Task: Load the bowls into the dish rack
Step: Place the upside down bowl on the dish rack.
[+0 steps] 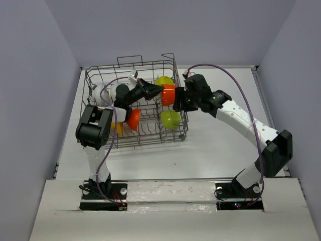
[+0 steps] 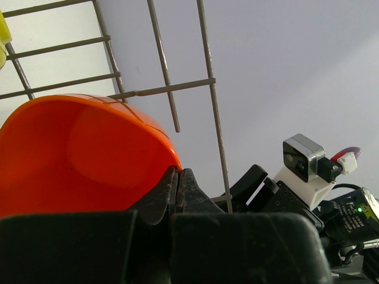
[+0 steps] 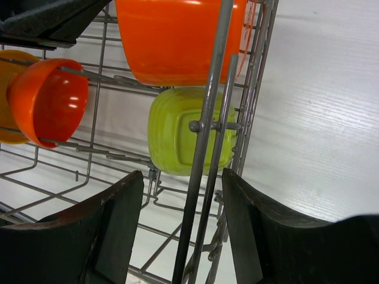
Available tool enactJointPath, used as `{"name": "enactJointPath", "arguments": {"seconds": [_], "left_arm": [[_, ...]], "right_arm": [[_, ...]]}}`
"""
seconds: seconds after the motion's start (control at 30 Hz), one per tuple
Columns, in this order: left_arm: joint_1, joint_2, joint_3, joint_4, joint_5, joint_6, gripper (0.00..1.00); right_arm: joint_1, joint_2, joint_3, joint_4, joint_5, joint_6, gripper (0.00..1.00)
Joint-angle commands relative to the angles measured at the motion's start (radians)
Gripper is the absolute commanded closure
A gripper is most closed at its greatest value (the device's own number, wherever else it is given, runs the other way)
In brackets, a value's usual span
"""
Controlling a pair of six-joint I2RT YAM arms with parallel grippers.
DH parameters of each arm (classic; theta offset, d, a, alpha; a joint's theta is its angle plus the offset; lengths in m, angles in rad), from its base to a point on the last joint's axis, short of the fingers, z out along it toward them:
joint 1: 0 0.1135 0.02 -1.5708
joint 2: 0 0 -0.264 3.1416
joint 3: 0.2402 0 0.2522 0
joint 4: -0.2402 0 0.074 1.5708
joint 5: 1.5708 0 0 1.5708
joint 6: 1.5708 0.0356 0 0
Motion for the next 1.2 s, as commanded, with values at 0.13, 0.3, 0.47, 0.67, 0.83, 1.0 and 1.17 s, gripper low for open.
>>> {"name": "enactJointPath", "arguments": {"seconds": [0.13, 0.3, 0.47, 0.67, 0.83, 1.0, 1.17], "left_arm": [[0.009, 0.053, 0.003, 0.587, 0.000, 0.008, 1.00], [0.008, 0.058, -0.002, 0.586, -0.006, 0.006, 1.00], [0.008, 0.052, -0.009, 0.548, -0.011, 0.029, 1.00], [0.008, 0.057, -0.013, 0.544, -0.014, 0.029, 1.00], [0.008, 0.063, -0.013, 0.552, -0.014, 0.025, 1.00], [0.006, 0.086, -0.014, 0.606, -0.022, -0.015, 1.00], [0.006, 0.092, -0.023, 0.601, -0.025, -0.009, 1.00]], "right_arm": [[0.008, 0.028, 0.039, 0.017, -0.011, -0.013, 0.39], [0.008, 0.026, 0.042, 0.017, -0.011, -0.016, 0.39], [0.008, 0.032, 0.044, 0.017, -0.012, -0.015, 0.39], [0.008, 0.034, 0.050, 0.017, -0.017, -0.015, 0.39], [0.008, 0.032, 0.050, 0.017, -0.015, -0.015, 0.39], [0.008, 0.032, 0.055, 0.017, -0.021, -0.013, 0.39], [0.008, 0.032, 0.052, 0.016, -0.024, -0.013, 0.39]]}}
